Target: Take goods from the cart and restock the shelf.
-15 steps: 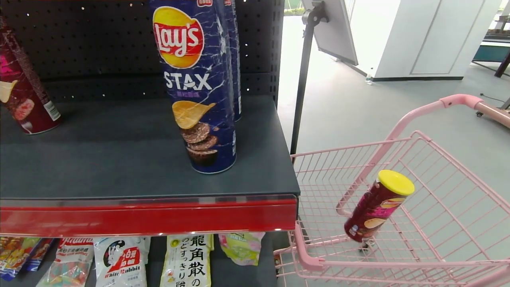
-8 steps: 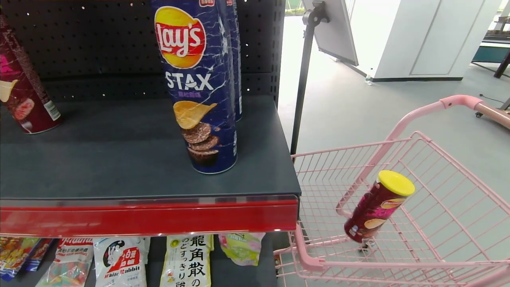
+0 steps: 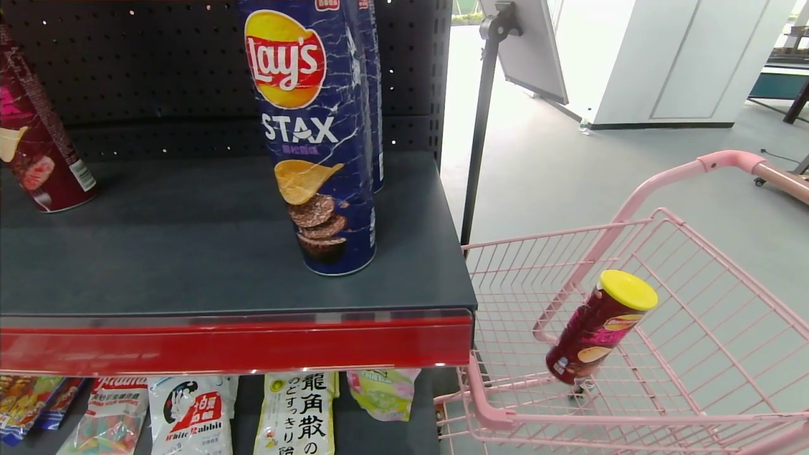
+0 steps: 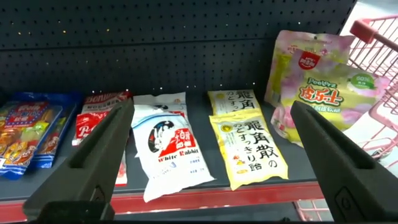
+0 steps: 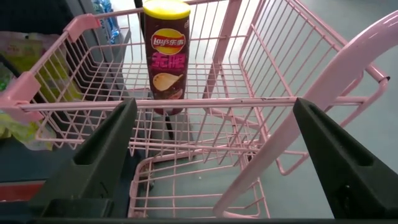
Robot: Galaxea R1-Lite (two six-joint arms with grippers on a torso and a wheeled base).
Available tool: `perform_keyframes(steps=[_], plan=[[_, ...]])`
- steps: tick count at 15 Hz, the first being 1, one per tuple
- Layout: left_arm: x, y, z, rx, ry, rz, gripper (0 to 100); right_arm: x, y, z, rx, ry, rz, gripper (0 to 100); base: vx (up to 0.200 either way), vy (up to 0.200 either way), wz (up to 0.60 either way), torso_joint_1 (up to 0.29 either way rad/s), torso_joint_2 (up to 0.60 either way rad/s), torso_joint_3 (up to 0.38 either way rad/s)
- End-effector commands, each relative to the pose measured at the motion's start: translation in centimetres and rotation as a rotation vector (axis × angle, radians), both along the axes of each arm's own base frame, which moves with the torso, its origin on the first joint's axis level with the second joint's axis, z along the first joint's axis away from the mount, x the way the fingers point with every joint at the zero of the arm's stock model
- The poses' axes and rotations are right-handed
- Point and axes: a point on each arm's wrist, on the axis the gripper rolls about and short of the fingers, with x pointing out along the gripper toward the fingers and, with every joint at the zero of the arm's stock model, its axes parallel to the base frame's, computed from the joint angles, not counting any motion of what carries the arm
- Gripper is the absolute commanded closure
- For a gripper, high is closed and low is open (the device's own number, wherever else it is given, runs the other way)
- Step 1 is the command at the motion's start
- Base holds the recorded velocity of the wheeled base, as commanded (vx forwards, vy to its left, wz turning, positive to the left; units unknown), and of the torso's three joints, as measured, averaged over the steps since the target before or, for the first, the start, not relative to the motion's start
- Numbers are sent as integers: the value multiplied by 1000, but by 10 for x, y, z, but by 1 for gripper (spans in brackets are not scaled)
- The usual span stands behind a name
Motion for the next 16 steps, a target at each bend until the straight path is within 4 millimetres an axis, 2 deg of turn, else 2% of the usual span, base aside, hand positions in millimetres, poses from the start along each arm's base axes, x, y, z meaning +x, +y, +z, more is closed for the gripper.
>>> perform_keyframes(steps=[1,6,9,11,12,13,14,15,16], plan=[[0,0,0,-3,1,0,0,0,0,0,0,1,0,0,-200,0,0,-2,2,2],[0,0,0,-3,1,1,0,0,0,0,1,1,0,0,-200,0,0,3,6,3],[0,0,0,-1,1,0,0,0,0,0,0,1,0,0,0,0,0,0,0,0],[0,0,0,-1,1,1,0,0,2,0,-27,-3,81,0,0,0,0,0,0,0],[0,0,0,-1,1,0,0,-4,3,16,-66,-76,123,0,0,0,0,0,0,0],[0,0,0,-1,1,1,0,-8,4,66,-67,-129,223,0,0,0,0,0,0,0],[0,0,0,-1,1,1,0,9,5,109,-61,-83,260,0,0,0,0,0,0,0],[0,0,0,-1,1,0,0,28,6,167,-56,-126,271,0,0,0,0,0,0,0],[0,0,0,-3,1,0,0,46,6,197,-42,-130,284,0,0,0,0,0,0,0]])
